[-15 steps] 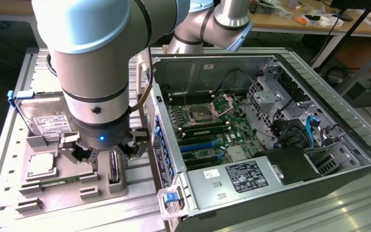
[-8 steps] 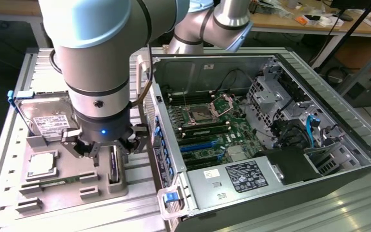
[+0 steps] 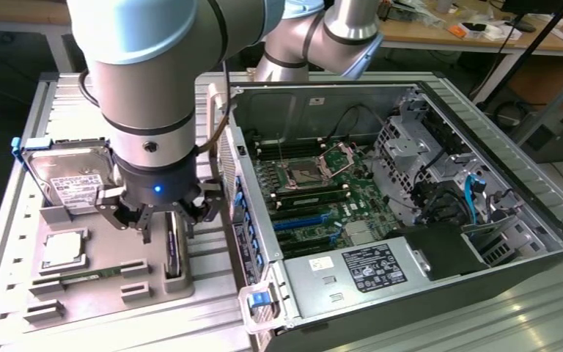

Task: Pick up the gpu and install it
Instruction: 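Pick up the gpu and move the gpu toward the slot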

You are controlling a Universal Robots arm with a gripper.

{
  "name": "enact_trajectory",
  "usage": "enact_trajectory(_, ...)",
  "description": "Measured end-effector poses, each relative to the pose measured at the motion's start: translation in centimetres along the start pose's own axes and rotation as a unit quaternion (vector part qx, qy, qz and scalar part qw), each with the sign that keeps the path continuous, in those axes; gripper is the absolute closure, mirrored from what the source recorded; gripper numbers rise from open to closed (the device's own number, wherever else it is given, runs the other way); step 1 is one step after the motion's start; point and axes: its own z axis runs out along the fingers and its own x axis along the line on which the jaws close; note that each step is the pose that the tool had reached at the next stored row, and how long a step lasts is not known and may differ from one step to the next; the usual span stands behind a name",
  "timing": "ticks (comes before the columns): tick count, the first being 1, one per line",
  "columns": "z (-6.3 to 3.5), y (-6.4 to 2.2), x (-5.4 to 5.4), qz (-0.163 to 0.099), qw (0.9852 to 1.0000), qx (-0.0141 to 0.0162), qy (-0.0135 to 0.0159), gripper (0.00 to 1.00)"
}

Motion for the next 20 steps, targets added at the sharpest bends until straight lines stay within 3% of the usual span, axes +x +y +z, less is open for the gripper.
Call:
enact_trajectory(6, 0.48, 1.16, 0.1, 0.000, 1.0000, 0.0000, -0.0003, 0.40)
enact_trajectory(20, 1.36, 2.39, 0.2, 0.000, 1.0000, -0.0001, -0.0008, 0.40)
